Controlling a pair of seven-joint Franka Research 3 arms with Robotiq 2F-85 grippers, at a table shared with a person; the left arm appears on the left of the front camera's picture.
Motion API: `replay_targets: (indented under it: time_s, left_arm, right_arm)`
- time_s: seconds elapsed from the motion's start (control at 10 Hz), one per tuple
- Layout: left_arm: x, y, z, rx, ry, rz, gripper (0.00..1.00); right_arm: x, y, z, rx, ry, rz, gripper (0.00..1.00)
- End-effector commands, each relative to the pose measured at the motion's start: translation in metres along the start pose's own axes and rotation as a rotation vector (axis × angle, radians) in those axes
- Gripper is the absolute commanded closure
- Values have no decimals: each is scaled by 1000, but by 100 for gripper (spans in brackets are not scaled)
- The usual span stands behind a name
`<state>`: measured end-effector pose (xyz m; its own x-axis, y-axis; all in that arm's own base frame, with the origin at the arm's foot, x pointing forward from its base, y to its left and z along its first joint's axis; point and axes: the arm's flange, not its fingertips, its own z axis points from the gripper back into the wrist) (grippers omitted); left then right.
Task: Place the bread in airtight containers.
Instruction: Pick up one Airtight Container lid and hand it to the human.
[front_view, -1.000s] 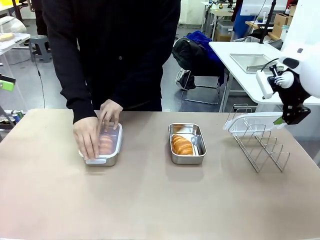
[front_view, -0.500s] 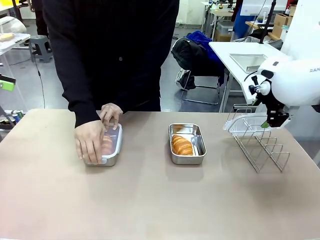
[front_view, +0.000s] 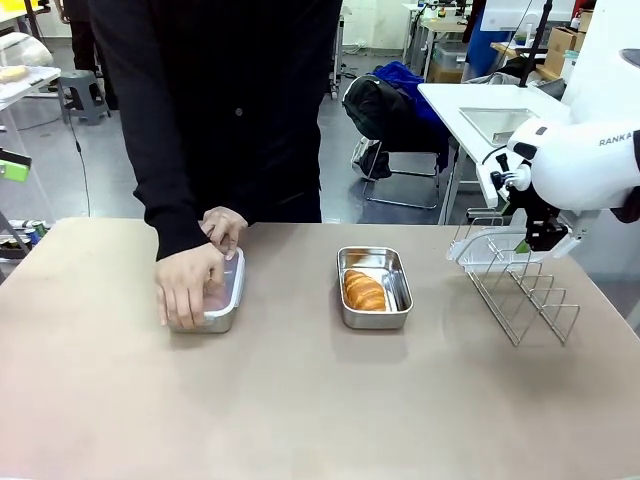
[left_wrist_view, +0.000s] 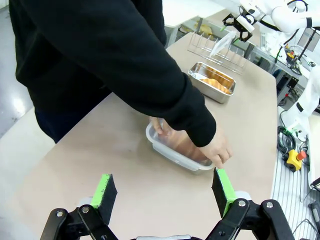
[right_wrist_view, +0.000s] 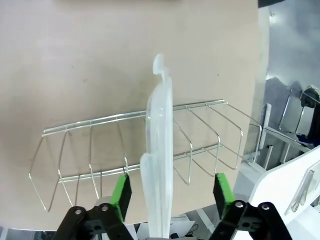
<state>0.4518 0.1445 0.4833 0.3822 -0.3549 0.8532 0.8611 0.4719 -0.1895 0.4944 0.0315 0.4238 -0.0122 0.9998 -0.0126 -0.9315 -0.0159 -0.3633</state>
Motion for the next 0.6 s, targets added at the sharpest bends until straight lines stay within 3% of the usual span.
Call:
replay_targets:
  time_s: [0.0,0.1,0.2,0.5]
  left_arm:
    - [2,-2,0,-6,-6,-8,0]
    - [2,-2,0,-6,-6,-8,0]
    - [2,-2,0,-6,-6,-8,0]
    - [2,-2,0,-6,-6,-8,0]
  right_arm:
    - [-7,-4,8,-5,8,-29,100]
    - [-9,-4,8,-6,9,-34,62]
    - [-9,-2,8,-7,14,-33,100]
    - [-8,-1,10,-6,19,-30,100]
